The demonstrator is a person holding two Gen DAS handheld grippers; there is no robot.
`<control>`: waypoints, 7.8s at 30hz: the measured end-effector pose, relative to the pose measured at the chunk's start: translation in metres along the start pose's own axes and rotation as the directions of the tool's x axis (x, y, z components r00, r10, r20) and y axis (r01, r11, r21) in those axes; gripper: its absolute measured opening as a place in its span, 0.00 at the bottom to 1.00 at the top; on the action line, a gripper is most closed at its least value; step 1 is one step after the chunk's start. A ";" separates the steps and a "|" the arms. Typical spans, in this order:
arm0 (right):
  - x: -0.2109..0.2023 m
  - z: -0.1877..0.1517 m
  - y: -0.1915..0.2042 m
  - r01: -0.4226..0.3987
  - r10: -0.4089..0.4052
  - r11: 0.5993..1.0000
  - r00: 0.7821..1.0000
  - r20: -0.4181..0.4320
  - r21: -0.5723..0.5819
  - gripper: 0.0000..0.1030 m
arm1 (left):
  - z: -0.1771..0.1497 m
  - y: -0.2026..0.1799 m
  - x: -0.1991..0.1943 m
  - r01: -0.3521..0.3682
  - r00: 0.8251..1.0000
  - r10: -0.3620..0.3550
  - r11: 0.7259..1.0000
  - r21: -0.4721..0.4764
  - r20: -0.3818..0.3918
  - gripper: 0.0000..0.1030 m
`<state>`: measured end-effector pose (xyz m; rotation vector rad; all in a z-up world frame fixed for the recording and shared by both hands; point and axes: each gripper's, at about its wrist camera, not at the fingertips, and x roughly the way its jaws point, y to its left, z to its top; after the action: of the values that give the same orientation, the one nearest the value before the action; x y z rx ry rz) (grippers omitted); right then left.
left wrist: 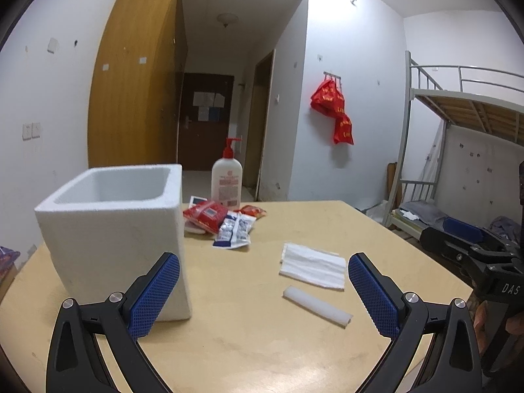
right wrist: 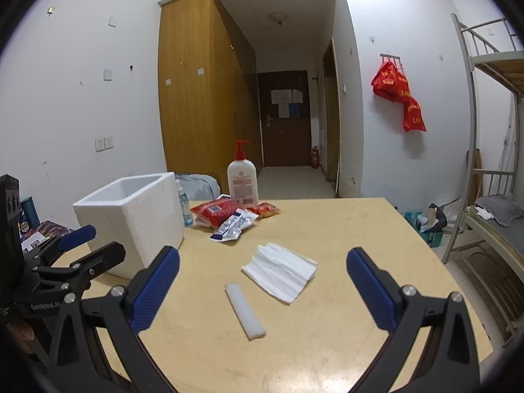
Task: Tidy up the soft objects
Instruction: 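Move both tools back toward the white foam stick and tissue sheet, then lower the left tool onto the white foam stick and close it, then pinch the white tissue sheet with the right tool and lift it, then carry the foam stick and tissue sheet with both tools over the foam box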
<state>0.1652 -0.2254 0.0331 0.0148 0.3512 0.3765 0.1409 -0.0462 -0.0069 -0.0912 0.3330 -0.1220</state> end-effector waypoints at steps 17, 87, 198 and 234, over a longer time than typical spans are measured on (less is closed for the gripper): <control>0.043 -0.007 -0.033 -0.010 0.009 1.000 0.994 -0.108 -0.008 1.00 | -0.017 -0.024 0.061 0.008 0.986 -0.009 1.000 -0.006 -0.164 1.00; 0.172 -0.011 -0.058 -0.216 0.179 0.975 0.894 -0.411 -0.045 1.00 | -0.015 -0.018 0.148 -0.176 0.913 0.140 0.983 -0.061 -0.382 0.05; 0.119 -0.042 -0.015 -0.238 0.193 0.970 0.872 -0.451 -0.046 0.08 | 0.027 0.015 -0.027 -0.353 0.931 0.346 0.934 -0.055 -0.113 0.05; 0.029 0.010 0.099 -0.520 0.488 0.846 0.844 -0.223 -0.116 0.08 | 0.025 0.073 -0.118 -0.525 0.849 0.527 0.842 -0.125 -0.019 0.05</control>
<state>0.1586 -0.1221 0.0407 -0.1004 0.4996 0.9416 0.0462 0.0435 0.0466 -0.1221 0.3390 0.4507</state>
